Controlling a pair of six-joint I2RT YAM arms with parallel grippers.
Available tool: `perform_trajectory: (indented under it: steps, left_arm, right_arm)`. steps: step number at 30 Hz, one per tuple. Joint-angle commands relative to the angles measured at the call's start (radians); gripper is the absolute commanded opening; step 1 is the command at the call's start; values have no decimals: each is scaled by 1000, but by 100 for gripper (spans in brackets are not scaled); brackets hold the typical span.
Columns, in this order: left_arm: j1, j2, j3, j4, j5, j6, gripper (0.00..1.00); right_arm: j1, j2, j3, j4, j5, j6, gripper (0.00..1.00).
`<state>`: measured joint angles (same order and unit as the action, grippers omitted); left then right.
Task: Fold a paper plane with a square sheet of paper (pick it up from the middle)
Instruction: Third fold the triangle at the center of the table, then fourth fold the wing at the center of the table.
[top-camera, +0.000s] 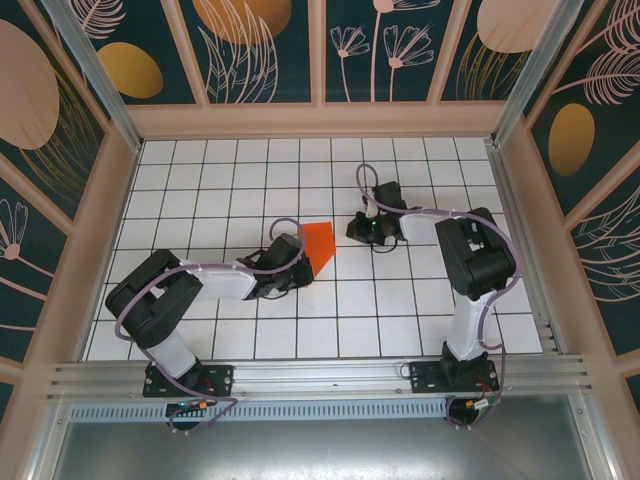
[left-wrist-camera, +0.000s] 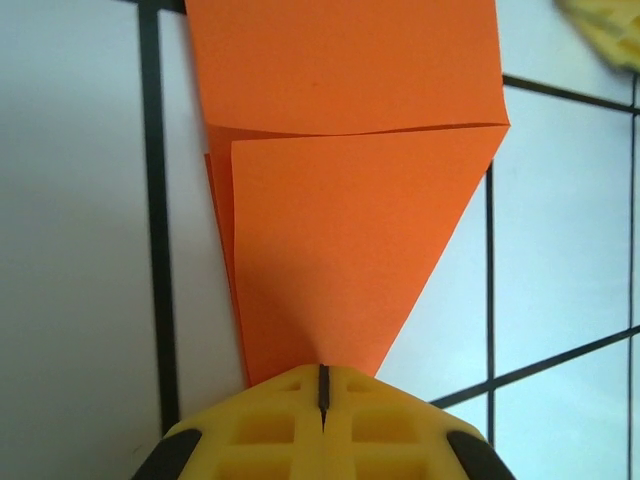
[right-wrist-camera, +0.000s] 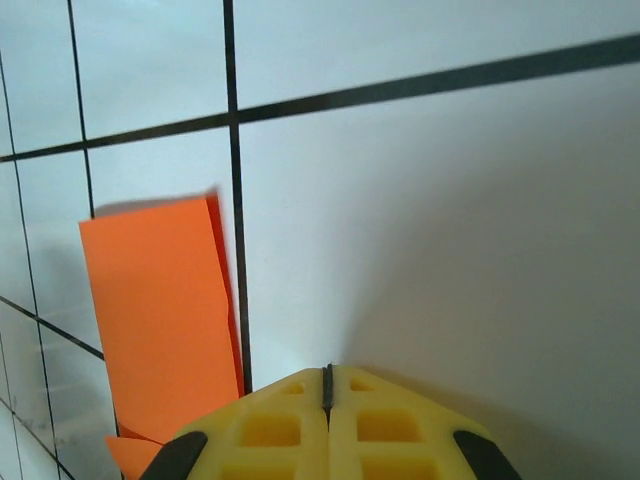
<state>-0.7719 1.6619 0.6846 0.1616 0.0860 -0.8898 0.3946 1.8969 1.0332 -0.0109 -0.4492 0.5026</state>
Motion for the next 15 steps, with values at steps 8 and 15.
perform_trajectory:
  steps: [8,15]
  left_arm:
    - [-3,-124,63,-71,-132,76,17]
    - [-4,-9,143,-90,-181,56,7]
  right_arm:
    - [26,-209,-153,41,-104,100,22]
    - [74,-198,-176,71,-115,151,33]
